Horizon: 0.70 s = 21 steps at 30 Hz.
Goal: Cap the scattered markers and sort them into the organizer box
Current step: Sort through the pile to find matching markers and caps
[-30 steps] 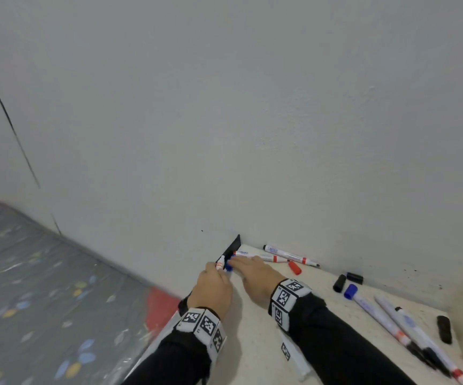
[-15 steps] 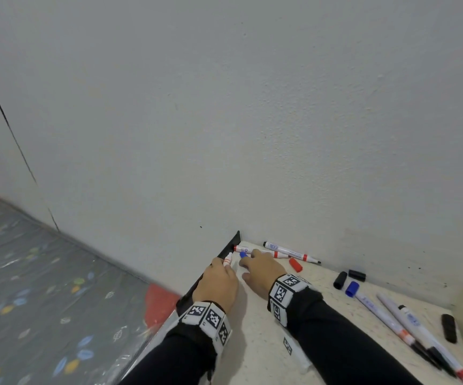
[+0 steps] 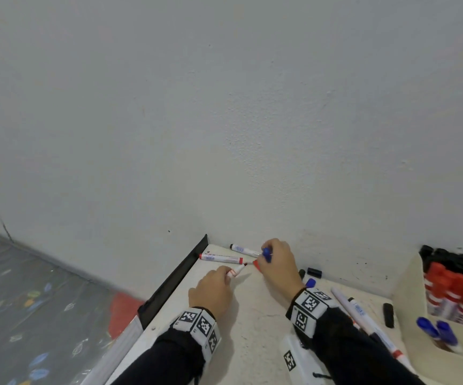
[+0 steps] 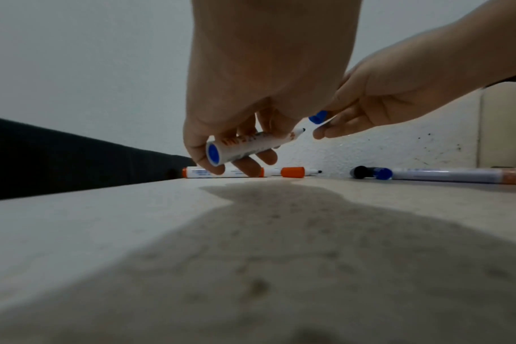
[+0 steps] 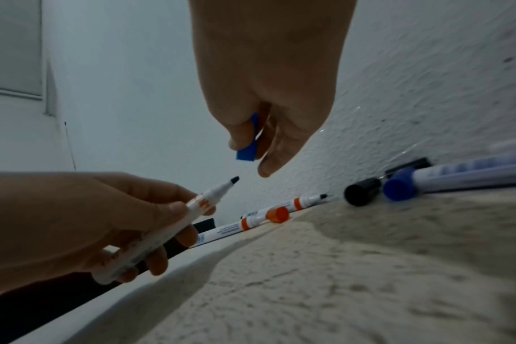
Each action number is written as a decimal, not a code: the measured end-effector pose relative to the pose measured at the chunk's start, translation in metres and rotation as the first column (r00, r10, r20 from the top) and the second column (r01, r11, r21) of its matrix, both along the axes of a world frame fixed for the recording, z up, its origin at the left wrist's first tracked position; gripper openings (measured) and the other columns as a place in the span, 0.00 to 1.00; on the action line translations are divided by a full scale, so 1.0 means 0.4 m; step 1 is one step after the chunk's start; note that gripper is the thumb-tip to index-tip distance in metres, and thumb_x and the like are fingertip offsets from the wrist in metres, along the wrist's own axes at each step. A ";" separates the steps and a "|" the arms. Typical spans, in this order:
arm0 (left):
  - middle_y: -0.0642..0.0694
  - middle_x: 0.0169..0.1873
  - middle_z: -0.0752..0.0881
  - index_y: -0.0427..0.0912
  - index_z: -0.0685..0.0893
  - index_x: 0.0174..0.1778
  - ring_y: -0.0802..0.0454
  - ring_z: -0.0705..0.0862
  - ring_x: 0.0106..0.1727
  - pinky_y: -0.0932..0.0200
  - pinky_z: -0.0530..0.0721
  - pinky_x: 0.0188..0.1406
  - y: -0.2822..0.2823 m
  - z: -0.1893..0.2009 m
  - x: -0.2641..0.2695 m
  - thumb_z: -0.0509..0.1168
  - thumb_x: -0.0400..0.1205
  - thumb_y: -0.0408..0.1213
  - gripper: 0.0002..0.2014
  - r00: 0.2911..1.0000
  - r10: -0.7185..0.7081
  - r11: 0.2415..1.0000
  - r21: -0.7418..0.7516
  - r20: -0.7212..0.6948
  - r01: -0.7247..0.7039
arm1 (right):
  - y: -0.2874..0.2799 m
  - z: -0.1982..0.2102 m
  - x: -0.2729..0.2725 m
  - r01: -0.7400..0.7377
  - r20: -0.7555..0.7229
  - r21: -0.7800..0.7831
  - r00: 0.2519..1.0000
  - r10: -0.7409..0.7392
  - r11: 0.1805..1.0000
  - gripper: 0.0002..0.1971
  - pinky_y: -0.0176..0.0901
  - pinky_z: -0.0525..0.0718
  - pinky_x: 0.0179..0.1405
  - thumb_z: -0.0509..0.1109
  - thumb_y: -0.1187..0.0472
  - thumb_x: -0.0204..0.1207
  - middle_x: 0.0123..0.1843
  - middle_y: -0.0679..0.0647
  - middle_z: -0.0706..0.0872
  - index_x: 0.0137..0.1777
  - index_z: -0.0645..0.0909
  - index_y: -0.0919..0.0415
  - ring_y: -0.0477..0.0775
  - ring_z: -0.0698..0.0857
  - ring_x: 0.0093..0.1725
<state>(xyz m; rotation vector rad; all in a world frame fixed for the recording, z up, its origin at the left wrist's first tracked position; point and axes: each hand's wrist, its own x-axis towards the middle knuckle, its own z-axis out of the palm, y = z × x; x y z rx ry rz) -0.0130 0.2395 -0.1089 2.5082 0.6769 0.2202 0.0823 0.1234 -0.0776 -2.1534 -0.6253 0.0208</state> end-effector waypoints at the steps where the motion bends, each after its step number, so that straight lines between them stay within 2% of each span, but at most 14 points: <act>1: 0.53 0.58 0.81 0.56 0.73 0.65 0.50 0.79 0.62 0.49 0.73 0.60 -0.016 -0.002 0.005 0.53 0.83 0.39 0.15 1.000 -0.011 1.000 -0.004 0.009 0.012 | -0.022 0.004 -0.001 0.013 -0.017 0.057 1.000 -0.012 0.998 0.07 0.25 0.73 0.34 0.67 0.67 0.75 0.47 0.52 0.76 0.49 0.74 0.56 0.45 0.74 0.38; 3: 0.53 0.59 0.81 0.57 0.73 0.65 0.50 0.79 0.62 0.50 0.73 0.61 -0.047 0.001 0.014 0.55 0.83 0.38 0.16 0.998 -0.055 0.998 -0.010 0.044 0.056 | -0.062 0.007 -0.009 0.016 -0.095 0.146 0.995 -0.002 0.989 0.09 0.23 0.74 0.29 0.69 0.67 0.75 0.41 0.49 0.79 0.45 0.75 0.52 0.46 0.77 0.35; 6: 0.52 0.58 0.82 0.57 0.73 0.66 0.50 0.80 0.59 0.49 0.76 0.62 -0.088 0.008 0.028 0.54 0.84 0.38 0.15 0.983 -0.152 0.988 -0.018 0.100 0.154 | -0.110 -0.004 -0.016 0.004 -0.147 0.137 0.989 0.016 0.991 0.12 0.29 0.75 0.33 0.68 0.68 0.74 0.43 0.51 0.82 0.43 0.75 0.47 0.47 0.77 0.35; 8: 0.51 0.58 0.82 0.56 0.72 0.67 0.50 0.80 0.59 0.51 0.76 0.61 -0.110 0.007 0.038 0.54 0.85 0.38 0.16 0.973 -0.210 0.977 -0.005 0.096 0.212 | -0.137 -0.015 -0.019 0.003 -0.211 0.143 0.977 0.028 0.990 0.11 0.36 0.77 0.38 0.65 0.67 0.76 0.46 0.53 0.84 0.45 0.75 0.47 0.48 0.77 0.37; 9: 0.51 0.59 0.82 0.55 0.73 0.68 0.50 0.80 0.59 0.51 0.77 0.61 -0.118 0.007 0.043 0.53 0.85 0.38 0.15 0.968 -0.233 0.972 -0.010 0.095 0.235 | -0.149 -0.017 -0.020 0.010 -0.233 0.150 0.972 0.025 0.989 0.09 0.37 0.77 0.38 0.64 0.65 0.78 0.46 0.53 0.84 0.46 0.76 0.48 0.47 0.77 0.36; 11: 0.49 0.57 0.84 0.53 0.75 0.66 0.50 0.82 0.56 0.49 0.79 0.59 -0.134 0.010 0.053 0.52 0.86 0.42 0.14 0.950 -0.285 0.953 -0.068 0.127 0.295 | -0.170 -0.016 -0.025 0.040 -0.237 0.140 0.971 -0.005 0.989 0.05 0.35 0.74 0.33 0.61 0.59 0.81 0.39 0.52 0.84 0.45 0.76 0.53 0.45 0.77 0.32; 13: 0.51 0.47 0.85 0.52 0.78 0.61 0.53 0.83 0.47 0.53 0.81 0.50 -0.148 0.021 0.056 0.52 0.86 0.49 0.13 0.934 -0.319 0.939 -0.077 0.162 0.334 | -0.187 -0.015 -0.030 0.078 -0.214 0.135 0.976 -0.047 0.988 0.13 0.37 0.71 0.31 0.59 0.52 0.82 0.31 0.49 0.78 0.38 0.74 0.54 0.44 0.74 0.28; 15: 0.55 0.36 0.82 0.54 0.77 0.54 0.57 0.79 0.36 0.58 0.78 0.39 -0.157 0.025 0.054 0.52 0.84 0.54 0.13 0.915 -0.364 0.927 -0.029 0.177 0.374 | -0.198 -0.011 -0.041 0.120 -0.171 0.126 0.980 -0.097 0.985 0.18 0.39 0.67 0.29 0.58 0.50 0.82 0.28 0.48 0.71 0.31 0.69 0.55 0.46 0.69 0.27; 17: 0.54 0.31 0.80 0.54 0.77 0.45 0.56 0.76 0.31 0.56 0.78 0.37 -0.162 0.024 0.056 0.52 0.85 0.53 0.12 0.893 -0.410 0.907 -0.025 0.183 0.421 | -0.201 -0.010 -0.049 0.130 -0.171 0.157 0.980 -0.103 0.979 0.19 0.37 0.64 0.28 0.57 0.51 0.83 0.27 0.47 0.67 0.29 0.66 0.55 0.46 0.66 0.27; 19: 0.54 0.28 0.78 0.54 0.77 0.37 0.56 0.74 0.29 0.57 0.76 0.36 -0.161 0.021 0.059 0.52 0.86 0.50 0.14 0.877 -0.428 0.874 -0.144 0.219 0.463 | -0.196 -0.008 -0.055 0.113 -0.186 0.209 0.980 -0.074 0.971 0.19 0.35 0.63 0.27 0.56 0.53 0.83 0.27 0.46 0.66 0.29 0.66 0.54 0.45 0.65 0.27; 21: 0.52 0.26 0.76 0.51 0.76 0.33 0.59 0.72 0.26 0.64 0.73 0.31 -0.160 0.027 0.056 0.51 0.87 0.46 0.17 0.871 -0.415 0.819 -0.307 0.265 0.484 | -0.189 -0.007 -0.060 0.082 -0.184 0.237 0.982 -0.038 0.968 0.18 0.34 0.63 0.27 0.56 0.53 0.84 0.27 0.46 0.65 0.30 0.66 0.54 0.44 0.64 0.27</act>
